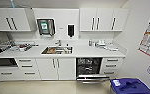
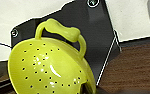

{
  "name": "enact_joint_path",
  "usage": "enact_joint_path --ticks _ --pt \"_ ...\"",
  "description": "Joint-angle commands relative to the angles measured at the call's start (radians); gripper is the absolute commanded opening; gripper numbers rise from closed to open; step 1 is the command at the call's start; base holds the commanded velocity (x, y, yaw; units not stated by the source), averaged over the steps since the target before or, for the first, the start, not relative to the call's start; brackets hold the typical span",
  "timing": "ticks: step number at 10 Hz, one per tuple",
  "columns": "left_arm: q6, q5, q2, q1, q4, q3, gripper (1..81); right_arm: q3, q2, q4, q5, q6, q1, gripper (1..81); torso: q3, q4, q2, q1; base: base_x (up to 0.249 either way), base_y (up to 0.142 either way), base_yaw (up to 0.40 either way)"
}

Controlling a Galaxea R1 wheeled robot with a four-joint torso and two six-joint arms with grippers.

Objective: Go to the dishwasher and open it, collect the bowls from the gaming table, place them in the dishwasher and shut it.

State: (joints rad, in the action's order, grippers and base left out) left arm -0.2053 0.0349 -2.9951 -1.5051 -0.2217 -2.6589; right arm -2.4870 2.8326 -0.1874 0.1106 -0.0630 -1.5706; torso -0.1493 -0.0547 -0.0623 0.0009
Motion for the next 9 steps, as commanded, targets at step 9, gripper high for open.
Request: enact_joint_path --ticks 9 --pt "0.004 -0.052 0.001 0.038 -0.008 0.004 1.0 0.005 -0.016 0.005 -0.060 -0.003 0.031 1.0 0.000 0.000 0.000 -0.001 0.150 0.000 0.000"
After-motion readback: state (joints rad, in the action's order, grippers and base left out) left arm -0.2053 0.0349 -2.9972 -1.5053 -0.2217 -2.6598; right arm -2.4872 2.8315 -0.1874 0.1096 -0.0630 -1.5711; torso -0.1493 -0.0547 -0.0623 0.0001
